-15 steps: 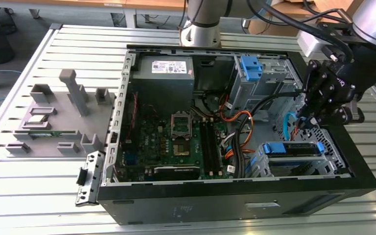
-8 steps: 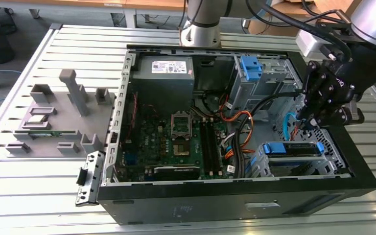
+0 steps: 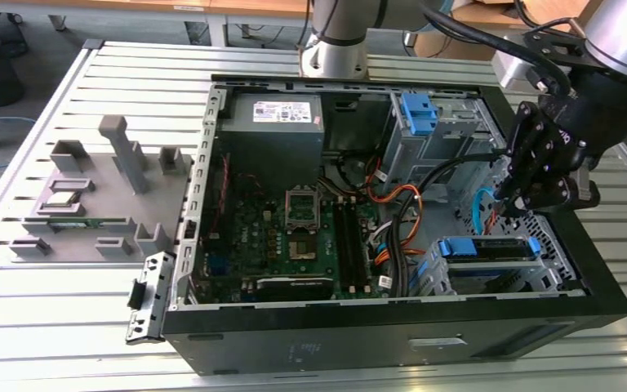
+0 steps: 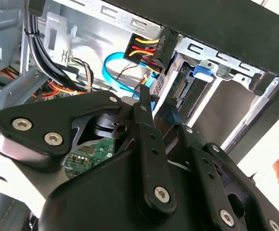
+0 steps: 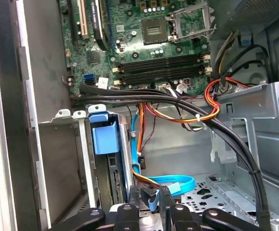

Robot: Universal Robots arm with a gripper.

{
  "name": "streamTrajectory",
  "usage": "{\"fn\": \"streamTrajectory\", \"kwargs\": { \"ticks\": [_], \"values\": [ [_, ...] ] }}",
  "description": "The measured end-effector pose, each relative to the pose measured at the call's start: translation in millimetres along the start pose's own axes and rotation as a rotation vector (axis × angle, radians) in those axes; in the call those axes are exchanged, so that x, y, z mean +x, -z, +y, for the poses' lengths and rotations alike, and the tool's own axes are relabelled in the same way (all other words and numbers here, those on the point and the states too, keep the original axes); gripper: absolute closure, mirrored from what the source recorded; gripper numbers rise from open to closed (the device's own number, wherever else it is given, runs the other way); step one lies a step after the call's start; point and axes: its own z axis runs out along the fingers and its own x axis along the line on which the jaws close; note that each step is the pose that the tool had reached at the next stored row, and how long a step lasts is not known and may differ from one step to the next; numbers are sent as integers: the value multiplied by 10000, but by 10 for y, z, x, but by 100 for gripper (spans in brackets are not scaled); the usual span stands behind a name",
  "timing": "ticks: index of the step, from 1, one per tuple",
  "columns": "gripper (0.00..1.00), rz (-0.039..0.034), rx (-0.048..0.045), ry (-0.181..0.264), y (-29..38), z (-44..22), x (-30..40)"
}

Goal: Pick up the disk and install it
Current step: 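Insert the first disk wire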

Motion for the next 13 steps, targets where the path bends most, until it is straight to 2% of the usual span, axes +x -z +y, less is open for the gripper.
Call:
{"fn": "streamTrajectory", "kwargs": {
  "ticks": [5, 8, 10, 12, 13],
  "values": [
    [69, -1, 0, -12, 0, 0, 0],
    [69, 72, 10, -14, 0, 0, 1],
    [69, 208, 31, -18, 1, 0, 0],
    [69, 396, 59, -22, 1, 0, 1],
    [69, 432, 65, -23, 0, 0, 1]
  ]
}}
